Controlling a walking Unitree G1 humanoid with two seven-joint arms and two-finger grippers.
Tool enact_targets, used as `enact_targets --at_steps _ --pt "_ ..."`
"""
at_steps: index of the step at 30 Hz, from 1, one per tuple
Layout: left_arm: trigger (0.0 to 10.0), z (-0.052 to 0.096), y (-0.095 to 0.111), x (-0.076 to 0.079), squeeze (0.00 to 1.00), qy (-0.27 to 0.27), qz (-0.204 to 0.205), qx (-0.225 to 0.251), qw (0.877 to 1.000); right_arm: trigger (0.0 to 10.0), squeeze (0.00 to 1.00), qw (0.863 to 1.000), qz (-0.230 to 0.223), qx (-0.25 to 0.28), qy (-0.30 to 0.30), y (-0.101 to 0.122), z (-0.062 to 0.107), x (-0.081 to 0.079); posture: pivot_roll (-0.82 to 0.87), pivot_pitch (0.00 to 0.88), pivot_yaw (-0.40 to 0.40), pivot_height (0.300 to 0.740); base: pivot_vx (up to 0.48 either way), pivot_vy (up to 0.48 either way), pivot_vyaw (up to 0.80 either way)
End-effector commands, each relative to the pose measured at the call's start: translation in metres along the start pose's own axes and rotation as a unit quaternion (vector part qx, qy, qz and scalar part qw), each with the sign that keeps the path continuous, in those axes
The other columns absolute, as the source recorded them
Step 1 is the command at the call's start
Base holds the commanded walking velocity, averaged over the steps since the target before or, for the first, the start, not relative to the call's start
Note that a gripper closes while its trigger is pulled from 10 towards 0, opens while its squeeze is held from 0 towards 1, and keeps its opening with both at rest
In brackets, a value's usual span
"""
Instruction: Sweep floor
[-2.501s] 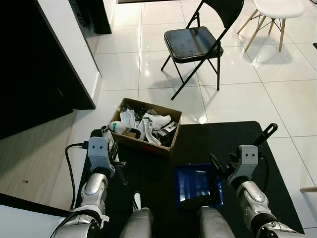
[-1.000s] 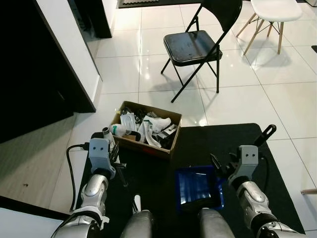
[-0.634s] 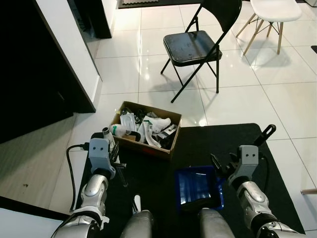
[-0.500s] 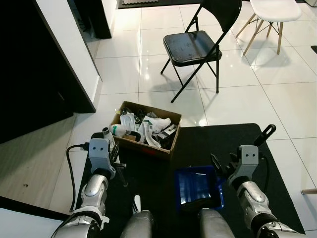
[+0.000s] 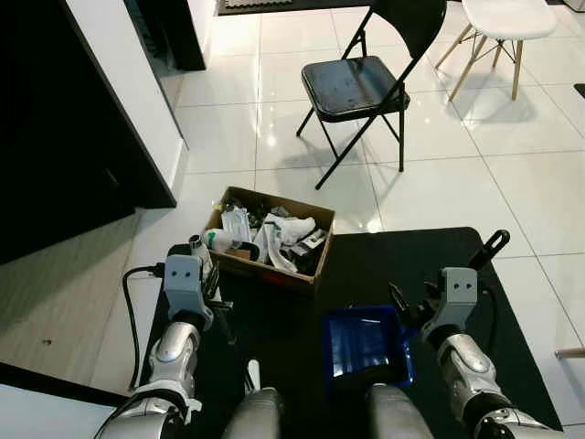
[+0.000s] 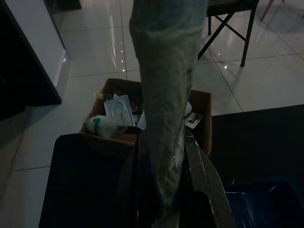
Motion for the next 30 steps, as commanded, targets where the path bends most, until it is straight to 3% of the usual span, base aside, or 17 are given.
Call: enact_targets --at_steps 1,30 --pt "10.0 0.0034 -0.0087 0.0044 0.0 -0.002 0.012 -0.019 1.0 10.0 0.0 1.0 -0.004 -0.009 -0.003 -0.0028 0.0002 0.0004 -0.01 0.013 0.011 0.74 0.0 0.0 0.0" --pt "10.0 0.0038 -0.0082 0.0038 0.0 -0.001 0.012 -0.016 1.0 10.0 0.0 1.0 -0.009 -0.01 -0.004 -0.0038 0.0005 -0.0003 0.0 0.011 0.008 0.74 0.0 0.0 0.0"
Point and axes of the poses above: a point about 5 cm out from each wrist's last joint towards the gripper, its own z axis pointing back from the gripper into the wrist, its own y axis along the axis of the wrist's last joint, x = y × z, the point moved 2 cm from there along -z, pointing out of the wrist towards the gripper
